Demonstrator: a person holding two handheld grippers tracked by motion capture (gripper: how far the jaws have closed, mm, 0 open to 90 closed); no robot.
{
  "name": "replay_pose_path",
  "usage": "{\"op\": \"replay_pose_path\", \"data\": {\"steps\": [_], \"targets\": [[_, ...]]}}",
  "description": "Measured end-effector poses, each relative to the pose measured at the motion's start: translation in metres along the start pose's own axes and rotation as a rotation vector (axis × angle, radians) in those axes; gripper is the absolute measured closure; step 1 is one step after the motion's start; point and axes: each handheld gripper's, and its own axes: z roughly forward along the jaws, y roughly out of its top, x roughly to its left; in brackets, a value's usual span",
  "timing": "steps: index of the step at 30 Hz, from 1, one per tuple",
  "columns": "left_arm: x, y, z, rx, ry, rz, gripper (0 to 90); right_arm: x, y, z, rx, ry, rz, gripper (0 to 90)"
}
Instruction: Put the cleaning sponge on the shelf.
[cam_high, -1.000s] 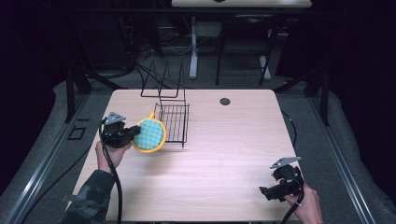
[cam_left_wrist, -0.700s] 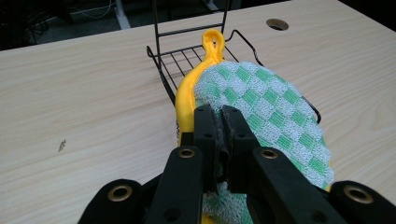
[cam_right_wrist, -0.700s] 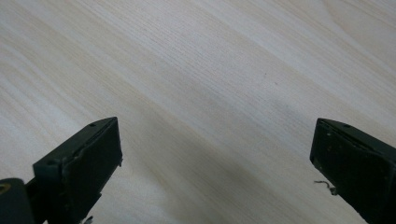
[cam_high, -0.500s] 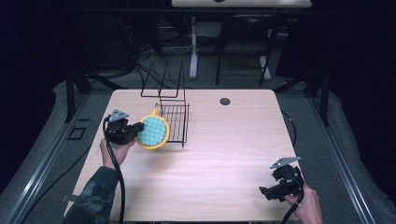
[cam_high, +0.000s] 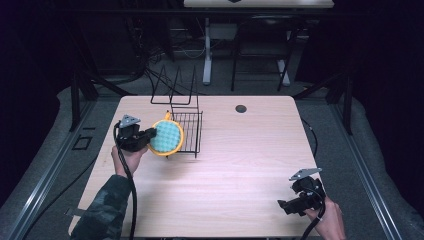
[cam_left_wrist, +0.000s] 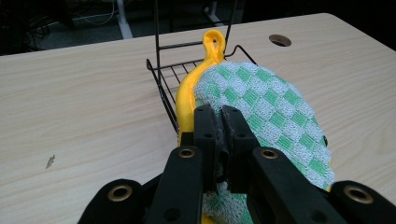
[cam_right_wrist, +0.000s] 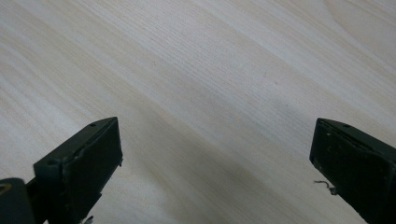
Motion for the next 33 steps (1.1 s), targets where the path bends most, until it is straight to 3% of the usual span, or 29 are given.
{"op": "replay_pose_path", "data": {"steps": [18, 26, 33], "targets": [[0.0, 0.003, 0.014, -0.025, 0.003, -0.011, 85.9, 0.0, 0.002, 0.0, -0.002, -0.004, 0.006, 1.9], [0.001, 0.005, 0.018, -0.045, -0.006, -0.043, 85.9, 0.004, 0.005, 0.002, 0.0, -0.004, -0.018, 2.6], [-0.001, 0.006, 0.028, -0.042, -0.006, -0.033, 85.8, 0.002, 0.005, 0.001, -0.018, -0.01, -0.005, 2.4]]}}
